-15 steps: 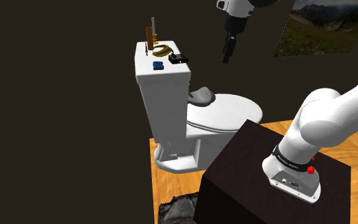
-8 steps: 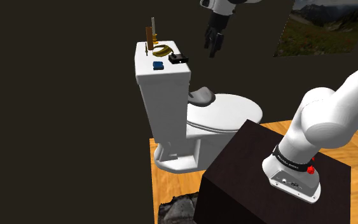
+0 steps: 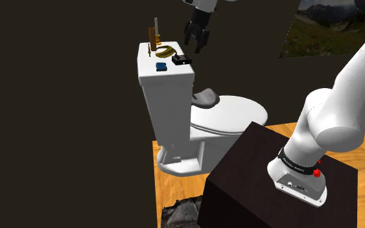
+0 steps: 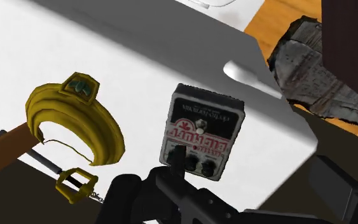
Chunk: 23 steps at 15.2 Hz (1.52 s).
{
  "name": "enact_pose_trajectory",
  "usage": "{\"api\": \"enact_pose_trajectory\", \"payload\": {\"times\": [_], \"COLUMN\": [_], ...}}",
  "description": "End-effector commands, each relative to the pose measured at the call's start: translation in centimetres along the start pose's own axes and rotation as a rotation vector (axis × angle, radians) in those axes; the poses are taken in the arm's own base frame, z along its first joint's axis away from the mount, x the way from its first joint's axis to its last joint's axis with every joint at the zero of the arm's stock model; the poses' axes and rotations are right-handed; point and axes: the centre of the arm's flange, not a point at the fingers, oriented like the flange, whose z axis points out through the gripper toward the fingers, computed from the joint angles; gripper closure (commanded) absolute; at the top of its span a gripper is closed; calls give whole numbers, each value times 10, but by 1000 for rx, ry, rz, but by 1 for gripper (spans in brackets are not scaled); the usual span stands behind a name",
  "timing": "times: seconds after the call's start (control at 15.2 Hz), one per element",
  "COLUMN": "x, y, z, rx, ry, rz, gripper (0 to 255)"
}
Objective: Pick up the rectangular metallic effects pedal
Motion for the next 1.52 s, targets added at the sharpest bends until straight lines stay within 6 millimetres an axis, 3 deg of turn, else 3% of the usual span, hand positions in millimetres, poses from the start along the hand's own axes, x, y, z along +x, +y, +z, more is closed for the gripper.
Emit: {"api": "enact_pose_trajectory", "payload": {"times": [0.0,0.2,0.66,0.79,0.86,1.45], "x": [12,32,23,23,23,23], "y": [20,41,35,35,35,35], "z": [9,14,53,53,54,53], "rx": [9,20,20,20,20,20], "ry": [32,67,67,67,67,67], "rz": [-111,-231,-231,-231,-231,-231], "gripper": [0,0,0,0,255,255]}}
